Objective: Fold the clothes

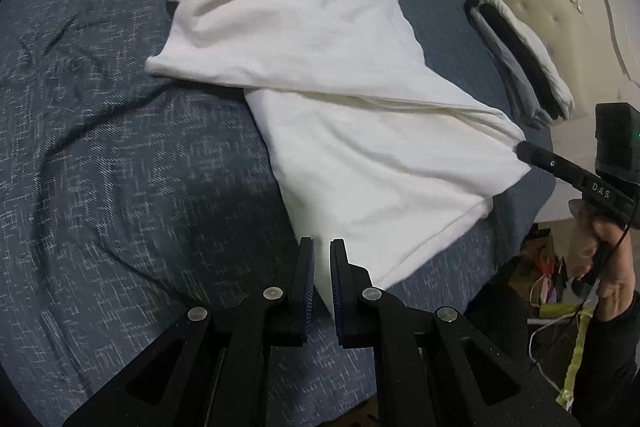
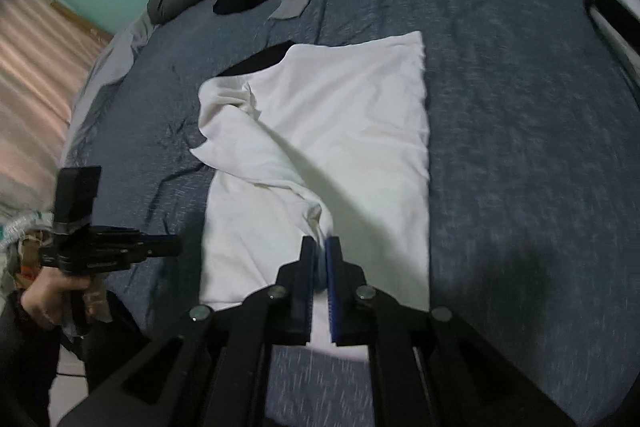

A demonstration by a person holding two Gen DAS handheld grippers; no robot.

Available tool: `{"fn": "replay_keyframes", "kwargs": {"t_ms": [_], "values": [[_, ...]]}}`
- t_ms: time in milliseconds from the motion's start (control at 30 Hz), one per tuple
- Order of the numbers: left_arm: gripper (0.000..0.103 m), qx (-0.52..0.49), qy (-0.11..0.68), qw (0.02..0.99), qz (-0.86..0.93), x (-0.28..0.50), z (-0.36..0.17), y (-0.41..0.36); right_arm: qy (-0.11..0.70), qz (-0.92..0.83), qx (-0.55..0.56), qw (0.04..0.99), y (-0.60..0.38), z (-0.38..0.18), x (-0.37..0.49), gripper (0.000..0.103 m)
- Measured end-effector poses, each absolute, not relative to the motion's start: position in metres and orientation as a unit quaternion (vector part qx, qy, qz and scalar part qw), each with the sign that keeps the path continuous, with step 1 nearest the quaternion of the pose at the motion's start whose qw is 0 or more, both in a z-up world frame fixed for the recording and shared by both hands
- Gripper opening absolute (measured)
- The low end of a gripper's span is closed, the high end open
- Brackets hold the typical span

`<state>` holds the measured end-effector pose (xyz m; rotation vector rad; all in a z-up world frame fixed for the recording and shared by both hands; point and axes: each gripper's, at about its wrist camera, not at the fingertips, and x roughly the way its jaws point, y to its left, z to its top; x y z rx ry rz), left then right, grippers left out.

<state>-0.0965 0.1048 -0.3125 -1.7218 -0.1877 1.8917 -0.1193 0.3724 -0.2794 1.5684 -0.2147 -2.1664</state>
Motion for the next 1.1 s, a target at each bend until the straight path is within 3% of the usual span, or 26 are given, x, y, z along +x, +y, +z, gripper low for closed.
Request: {"fn": "replay_keyframes", "kwargs": {"t_ms": [333,467,667,767,867,1100], "values": [[0.01,-0.671,-0.055,0.292,0.68,-0.077,-0.335,0.12,-0.108,-0.777,0.59,0.189,0.405,-0.312,-0.086,0.005],[0.022,-0.676,-0.068,0.294,0.672,-0.074,-0.342,0.12,-0.114,-0.774,0.596,0.181,0.411,-0.323,-0.082,0.004],[0.022,-0.678,-0.089,0.298,0.666,-0.07,-0.356,0.118,-0.147,-0.767,0.6,0.173,0.422,-0.339,-0.086,0.004],[0.02,-0.676,-0.102,0.303,0.664,-0.07,-0.36,0.117,-0.161,-0.762,0.603,0.172,0.425,-0.343,-0.085,0.004],[0.004,-0.671,-0.105,0.313,0.664,-0.072,-0.358,0.117,-0.172,-0.759,0.602,0.178,0.427,-0.343,-0.082,0.004],[0.003,-0.661,-0.086,0.325,0.671,-0.069,-0.345,0.11,-0.149,-0.759,0.61,0.173,0.428,-0.346,-0.079,0.004]]}}
